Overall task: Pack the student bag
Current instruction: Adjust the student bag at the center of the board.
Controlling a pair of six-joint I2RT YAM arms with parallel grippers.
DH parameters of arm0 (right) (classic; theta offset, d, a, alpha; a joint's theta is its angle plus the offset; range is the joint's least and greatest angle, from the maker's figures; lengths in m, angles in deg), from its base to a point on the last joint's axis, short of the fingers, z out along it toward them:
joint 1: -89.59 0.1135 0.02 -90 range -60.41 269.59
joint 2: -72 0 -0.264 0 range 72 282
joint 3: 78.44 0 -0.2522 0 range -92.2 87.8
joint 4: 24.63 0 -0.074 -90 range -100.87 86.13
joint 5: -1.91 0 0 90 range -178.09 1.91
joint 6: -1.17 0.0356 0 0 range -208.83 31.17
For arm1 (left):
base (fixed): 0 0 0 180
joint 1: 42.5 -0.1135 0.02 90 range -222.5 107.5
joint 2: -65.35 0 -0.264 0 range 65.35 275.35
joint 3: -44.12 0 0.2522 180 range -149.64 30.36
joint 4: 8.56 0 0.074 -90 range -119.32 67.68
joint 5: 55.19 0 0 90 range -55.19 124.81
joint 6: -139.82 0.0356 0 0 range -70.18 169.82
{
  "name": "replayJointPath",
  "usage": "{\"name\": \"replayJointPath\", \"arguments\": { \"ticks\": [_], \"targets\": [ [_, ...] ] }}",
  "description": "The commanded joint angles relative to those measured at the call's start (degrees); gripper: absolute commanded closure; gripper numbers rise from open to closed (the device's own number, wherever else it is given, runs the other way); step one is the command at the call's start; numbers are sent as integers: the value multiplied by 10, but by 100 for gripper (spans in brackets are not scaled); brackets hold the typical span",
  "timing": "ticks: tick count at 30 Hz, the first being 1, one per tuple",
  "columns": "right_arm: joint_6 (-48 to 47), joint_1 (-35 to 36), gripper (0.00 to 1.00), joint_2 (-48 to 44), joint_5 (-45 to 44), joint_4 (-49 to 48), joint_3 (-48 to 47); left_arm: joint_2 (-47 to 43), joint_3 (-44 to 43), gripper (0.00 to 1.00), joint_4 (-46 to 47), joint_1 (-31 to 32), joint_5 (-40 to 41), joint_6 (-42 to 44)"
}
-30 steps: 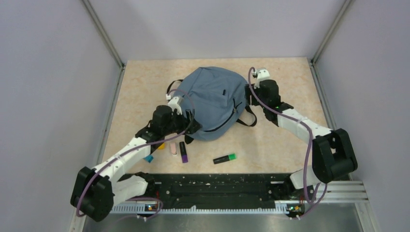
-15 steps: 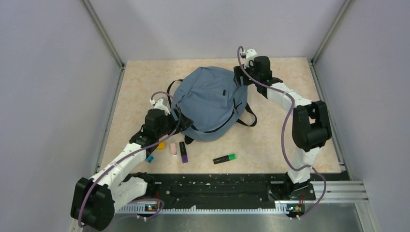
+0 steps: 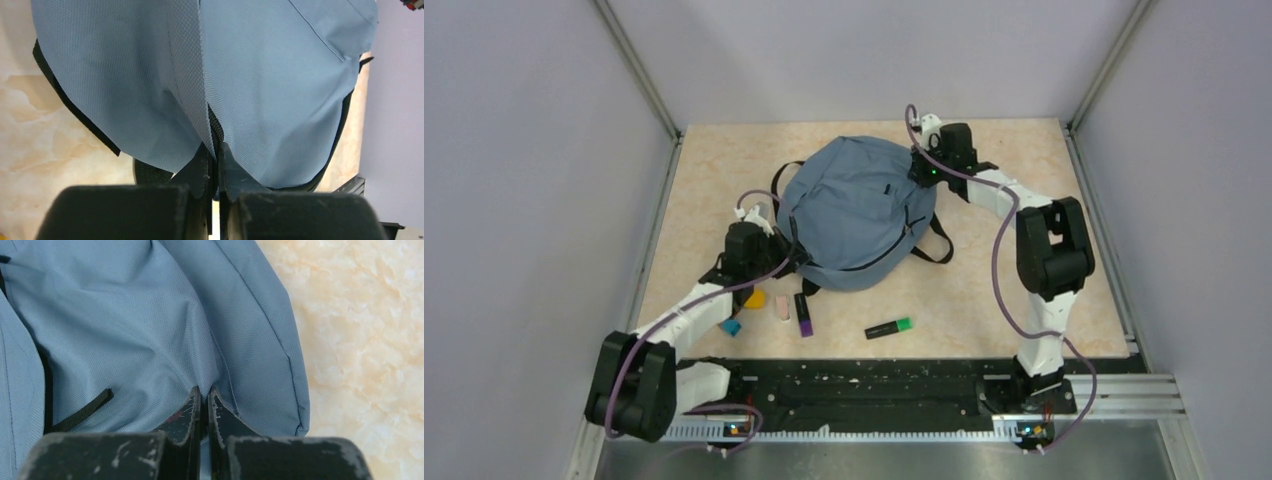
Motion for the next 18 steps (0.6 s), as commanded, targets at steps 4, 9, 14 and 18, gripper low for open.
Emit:
{"name": "replayJointPath", "arguments": {
  "ticks": [4,9,14,18],
  "targets": [
    [95,-5,100,-115,-123,-1,107,90,-137,100,-5,-32,3,115],
    [157,-3,100,-201,-181,30,193,199,-276,100,-43,-47,30,184],
    [216,21,100,-303,-168,10,304,331,-425,100,-53,-56,33,221],
    [248,85,100,-372,-179,6,369,431,-538,100,-43,-65,-7,237]
  ]
}}
